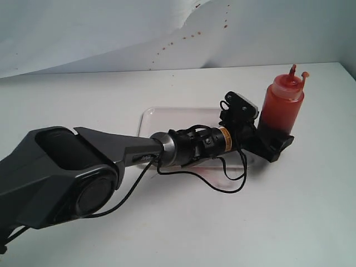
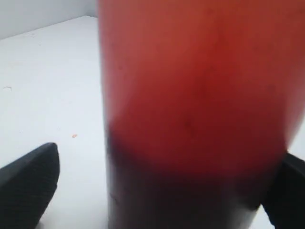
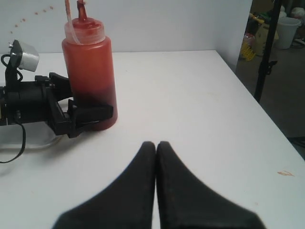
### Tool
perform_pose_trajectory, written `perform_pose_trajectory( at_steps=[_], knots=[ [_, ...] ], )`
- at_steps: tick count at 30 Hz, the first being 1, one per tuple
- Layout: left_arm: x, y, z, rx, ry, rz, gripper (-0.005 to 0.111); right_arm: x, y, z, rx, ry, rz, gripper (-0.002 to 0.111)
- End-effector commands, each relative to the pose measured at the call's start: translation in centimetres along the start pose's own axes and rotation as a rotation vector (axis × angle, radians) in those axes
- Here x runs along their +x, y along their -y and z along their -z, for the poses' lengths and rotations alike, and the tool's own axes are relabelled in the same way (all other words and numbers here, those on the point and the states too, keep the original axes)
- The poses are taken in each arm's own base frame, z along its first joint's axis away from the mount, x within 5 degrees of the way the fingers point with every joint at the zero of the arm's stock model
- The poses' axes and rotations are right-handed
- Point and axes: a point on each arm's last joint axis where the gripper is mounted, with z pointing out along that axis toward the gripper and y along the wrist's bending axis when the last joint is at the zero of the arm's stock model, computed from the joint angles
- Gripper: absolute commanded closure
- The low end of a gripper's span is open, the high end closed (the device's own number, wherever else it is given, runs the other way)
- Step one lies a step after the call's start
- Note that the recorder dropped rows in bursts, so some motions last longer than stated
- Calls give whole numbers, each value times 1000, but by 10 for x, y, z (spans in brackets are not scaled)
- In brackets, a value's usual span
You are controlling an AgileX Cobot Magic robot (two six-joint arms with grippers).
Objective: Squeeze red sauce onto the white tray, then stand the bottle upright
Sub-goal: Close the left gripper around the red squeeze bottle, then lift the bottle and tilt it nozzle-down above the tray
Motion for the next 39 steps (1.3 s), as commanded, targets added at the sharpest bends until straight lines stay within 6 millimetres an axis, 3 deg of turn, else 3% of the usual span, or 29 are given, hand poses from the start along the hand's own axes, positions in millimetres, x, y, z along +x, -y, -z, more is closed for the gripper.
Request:
perform_pose_trajectory(
  at_steps=[1, 7, 10, 12, 15, 17, 23, 27, 34, 39],
  knots=[
    [-3, 10, -9, 16, 29, 9, 3, 1, 0, 0, -7, 2, -3, 108],
    [-8, 14, -15, -20, -15, -9, 4, 1, 0, 0, -7, 2, -3, 108],
    [-2, 16, -16, -52, -76, -11, 16, 1, 0, 0, -7, 2, -3, 108],
    [-2, 17, -16, -50, -76, -12, 33, 1, 0, 0, -7, 2, -3, 108],
    [-3, 17, -16, -43, -66, -12, 74, 1, 0, 0, -7, 2, -3, 108],
    [-4, 18, -16, -33, -52, -12, 108, 1, 0, 0, -7, 2, -3, 108],
    [-14, 24, -16, 29, 39, -24, 105, 1, 0, 0, -7, 2, -3, 108],
    [-35, 28, -13, 51, 71, -69, 107, 1, 0, 0, -7, 2, -3, 108],
    [-107, 39, 7, 72, 129, -139, 107, 1, 0, 0, -7, 2, -3, 108],
    [-163, 46, 42, 19, 49, -204, 107, 1, 0, 0, -7, 2, -3, 108]
  ],
)
